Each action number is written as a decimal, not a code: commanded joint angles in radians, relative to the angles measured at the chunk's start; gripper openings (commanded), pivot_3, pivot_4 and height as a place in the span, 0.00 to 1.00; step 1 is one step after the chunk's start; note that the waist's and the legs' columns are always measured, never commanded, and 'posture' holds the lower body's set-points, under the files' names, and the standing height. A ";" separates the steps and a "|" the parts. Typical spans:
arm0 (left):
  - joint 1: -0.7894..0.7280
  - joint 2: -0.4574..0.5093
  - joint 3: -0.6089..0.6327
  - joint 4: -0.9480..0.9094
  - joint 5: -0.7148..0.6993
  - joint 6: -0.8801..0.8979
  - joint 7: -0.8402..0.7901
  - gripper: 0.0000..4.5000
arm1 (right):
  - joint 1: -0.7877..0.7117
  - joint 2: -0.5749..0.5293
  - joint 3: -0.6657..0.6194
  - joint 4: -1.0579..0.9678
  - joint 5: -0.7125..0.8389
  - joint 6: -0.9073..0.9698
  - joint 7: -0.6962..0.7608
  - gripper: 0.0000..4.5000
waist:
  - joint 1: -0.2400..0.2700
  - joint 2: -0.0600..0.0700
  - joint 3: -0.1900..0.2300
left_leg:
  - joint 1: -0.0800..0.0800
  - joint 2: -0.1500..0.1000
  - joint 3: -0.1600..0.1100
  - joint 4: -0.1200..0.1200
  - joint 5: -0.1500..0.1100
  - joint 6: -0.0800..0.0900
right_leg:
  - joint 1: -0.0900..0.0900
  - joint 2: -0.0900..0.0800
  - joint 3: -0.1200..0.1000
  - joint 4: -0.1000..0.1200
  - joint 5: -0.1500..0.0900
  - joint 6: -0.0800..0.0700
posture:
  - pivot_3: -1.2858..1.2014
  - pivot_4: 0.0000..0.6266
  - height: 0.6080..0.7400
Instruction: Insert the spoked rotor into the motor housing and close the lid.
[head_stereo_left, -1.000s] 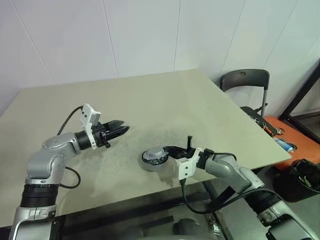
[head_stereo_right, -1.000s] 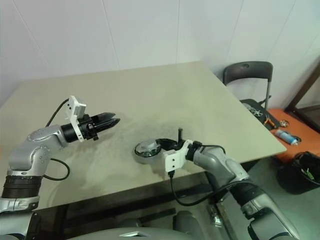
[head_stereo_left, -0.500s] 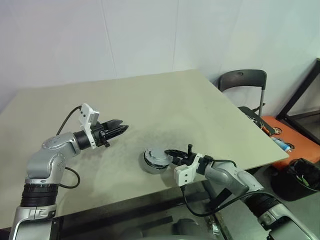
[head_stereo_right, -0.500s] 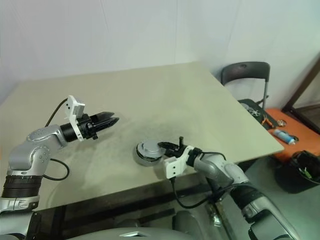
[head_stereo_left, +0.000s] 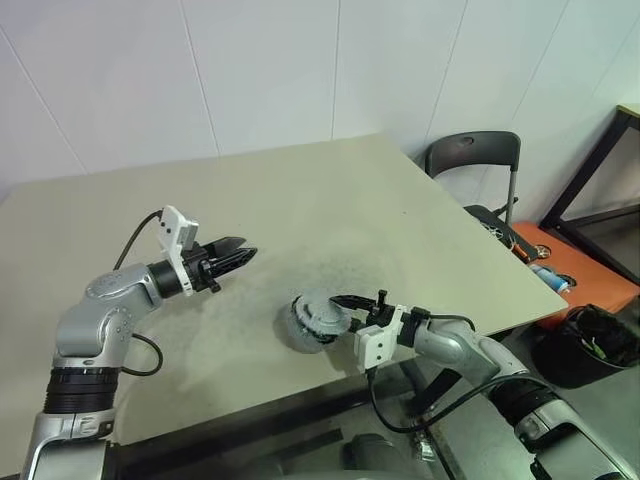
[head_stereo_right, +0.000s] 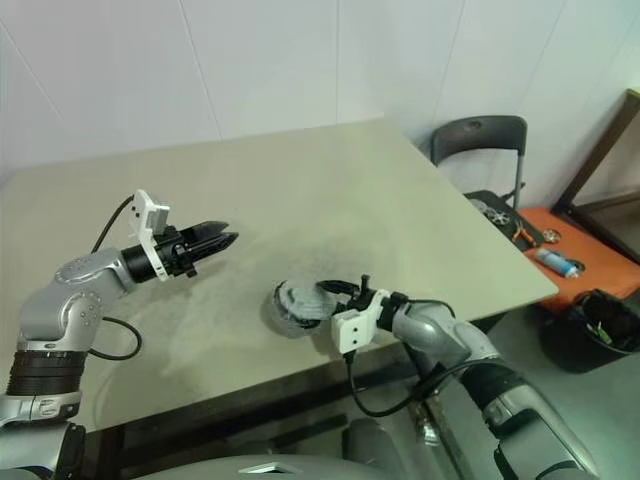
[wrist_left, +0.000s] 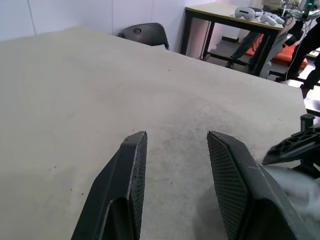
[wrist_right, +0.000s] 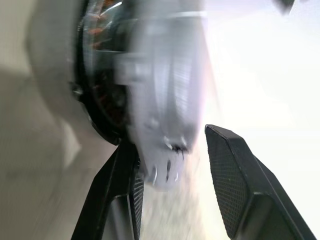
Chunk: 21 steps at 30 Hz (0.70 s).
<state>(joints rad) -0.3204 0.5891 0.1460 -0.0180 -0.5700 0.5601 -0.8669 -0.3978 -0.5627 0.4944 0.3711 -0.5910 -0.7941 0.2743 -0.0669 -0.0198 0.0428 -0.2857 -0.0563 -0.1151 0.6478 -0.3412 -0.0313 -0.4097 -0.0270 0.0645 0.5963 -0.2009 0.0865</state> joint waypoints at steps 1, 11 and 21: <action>-0.027 -0.003 0.011 0.000 0.006 -0.025 0.000 0.45 | -0.075 0.019 -0.018 -0.012 -0.040 -0.021 -0.035 0.45 | 0.003 0.000 0.001 | -0.001 0.000 0.000 0.000 0.000 0.000 | -0.001 0.000 0.000 0.000 0.003 -0.002 | 0.52 0.00 1.00; -0.004 -0.008 0.012 -0.002 0.005 -0.044 -0.002 0.45 | -0.134 -0.041 -0.038 -0.148 0.200 0.060 0.266 0.45 | 0.033 0.003 0.005 | -0.002 0.000 0.000 -0.001 -0.001 0.001 | -0.001 -0.001 0.000 -0.002 0.002 -0.004 | 0.52 0.00 1.00; -0.004 -0.017 0.007 0.005 0.008 -0.053 0.002 0.45 | -0.056 -0.163 -0.067 -0.084 0.279 0.100 0.436 0.45 | 0.047 0.004 0.006 | -0.002 0.000 0.001 0.000 -0.001 0.002 | -0.001 0.000 0.000 -0.002 0.000 -0.003 | 0.52 0.00 1.00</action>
<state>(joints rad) -0.3131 0.5741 0.1412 -0.0020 -0.5670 0.5284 -0.8662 -0.4453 -0.7157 0.4612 0.2832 -0.3130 -0.6847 0.7094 -0.0197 -0.0157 0.0489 -0.2874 -0.0567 -0.1142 0.6479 -0.3423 -0.0298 -0.4108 -0.0271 0.0644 0.5946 -0.2016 0.0852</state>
